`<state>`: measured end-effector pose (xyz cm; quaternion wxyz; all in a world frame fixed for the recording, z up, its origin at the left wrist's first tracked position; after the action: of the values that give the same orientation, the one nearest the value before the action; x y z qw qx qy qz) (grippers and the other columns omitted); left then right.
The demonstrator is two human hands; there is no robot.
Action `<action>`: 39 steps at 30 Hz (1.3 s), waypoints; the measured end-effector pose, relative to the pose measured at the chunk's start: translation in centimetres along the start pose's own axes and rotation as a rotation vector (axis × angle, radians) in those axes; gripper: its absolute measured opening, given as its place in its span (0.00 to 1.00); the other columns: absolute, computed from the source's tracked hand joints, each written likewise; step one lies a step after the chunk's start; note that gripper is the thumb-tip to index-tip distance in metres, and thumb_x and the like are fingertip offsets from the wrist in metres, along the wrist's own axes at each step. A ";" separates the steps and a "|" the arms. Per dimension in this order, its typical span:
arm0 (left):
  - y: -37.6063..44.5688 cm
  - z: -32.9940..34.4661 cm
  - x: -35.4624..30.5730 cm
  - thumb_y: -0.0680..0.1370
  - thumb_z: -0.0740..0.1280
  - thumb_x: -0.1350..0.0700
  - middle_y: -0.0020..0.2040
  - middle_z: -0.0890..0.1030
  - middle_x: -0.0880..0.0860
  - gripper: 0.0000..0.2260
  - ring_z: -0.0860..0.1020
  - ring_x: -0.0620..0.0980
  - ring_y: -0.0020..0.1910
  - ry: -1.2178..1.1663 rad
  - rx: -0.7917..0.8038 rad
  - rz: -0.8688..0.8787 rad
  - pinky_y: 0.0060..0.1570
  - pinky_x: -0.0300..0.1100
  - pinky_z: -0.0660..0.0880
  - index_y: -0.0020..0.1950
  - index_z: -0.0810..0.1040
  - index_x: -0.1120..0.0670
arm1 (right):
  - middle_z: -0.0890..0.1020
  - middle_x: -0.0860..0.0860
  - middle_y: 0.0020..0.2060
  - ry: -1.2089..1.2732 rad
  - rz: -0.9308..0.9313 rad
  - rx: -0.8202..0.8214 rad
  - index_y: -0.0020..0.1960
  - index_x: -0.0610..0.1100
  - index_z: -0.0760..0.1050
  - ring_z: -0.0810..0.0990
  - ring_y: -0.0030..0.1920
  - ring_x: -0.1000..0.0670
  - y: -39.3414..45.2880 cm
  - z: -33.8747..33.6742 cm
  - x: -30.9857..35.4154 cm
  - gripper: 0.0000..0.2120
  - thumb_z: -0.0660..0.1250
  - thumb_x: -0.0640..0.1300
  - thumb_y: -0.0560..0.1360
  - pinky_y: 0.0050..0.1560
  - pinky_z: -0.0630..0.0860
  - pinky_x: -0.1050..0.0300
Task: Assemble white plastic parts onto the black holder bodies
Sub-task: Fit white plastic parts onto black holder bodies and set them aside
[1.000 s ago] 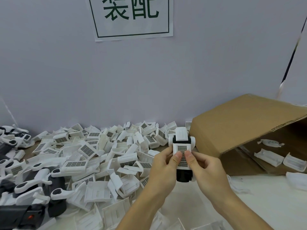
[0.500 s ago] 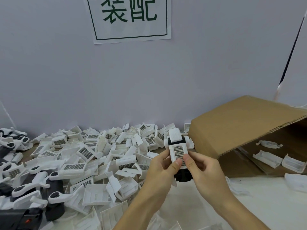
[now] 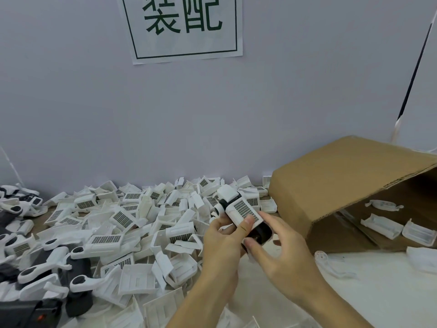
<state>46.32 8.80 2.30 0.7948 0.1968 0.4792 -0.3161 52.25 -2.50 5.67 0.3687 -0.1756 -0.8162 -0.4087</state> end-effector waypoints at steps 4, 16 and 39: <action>0.0 0.4 0.0 0.63 0.78 0.50 0.45 0.87 0.59 0.25 0.87 0.56 0.44 0.026 0.013 -0.019 0.39 0.44 0.81 0.53 0.77 0.62 | 0.81 0.63 0.54 -0.048 0.036 -0.053 0.65 0.60 0.74 0.79 0.55 0.60 0.0 -0.4 -0.7 0.27 0.79 0.51 0.69 0.52 0.73 0.70; 0.6 -3.2 -4.4 0.82 0.65 0.53 0.46 0.84 0.41 0.07 0.81 0.40 0.47 0.276 -0.181 0.246 0.42 0.36 0.75 0.49 0.83 0.45 | 0.79 0.45 0.40 0.628 0.529 -0.214 0.51 0.38 0.80 0.76 0.36 0.50 0.1 -2.6 -5.4 0.14 0.59 0.45 0.83 0.41 0.73 0.47; 1.0 -2.5 -2.3 0.80 0.68 0.47 0.44 0.85 0.55 0.13 0.84 0.49 0.38 0.109 -0.096 -0.046 0.29 0.36 0.77 0.52 0.82 0.56 | 0.78 0.38 0.37 0.818 0.662 0.248 0.61 0.37 0.77 0.74 0.29 0.44 -0.9 1.2 -3.4 0.28 0.61 0.56 0.70 0.25 0.70 0.55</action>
<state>44.63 11.79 3.14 0.7684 0.1645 0.5409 -0.2999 53.44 -2.03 2.13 0.7834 -0.2051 -0.5492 -0.2063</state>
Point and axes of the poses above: each hand's wrist, its own y-axis towards the middle knuckle, its own z-axis out of the palm, x = y × z, the point moved 8 cm from there along y, towards the middle knuckle
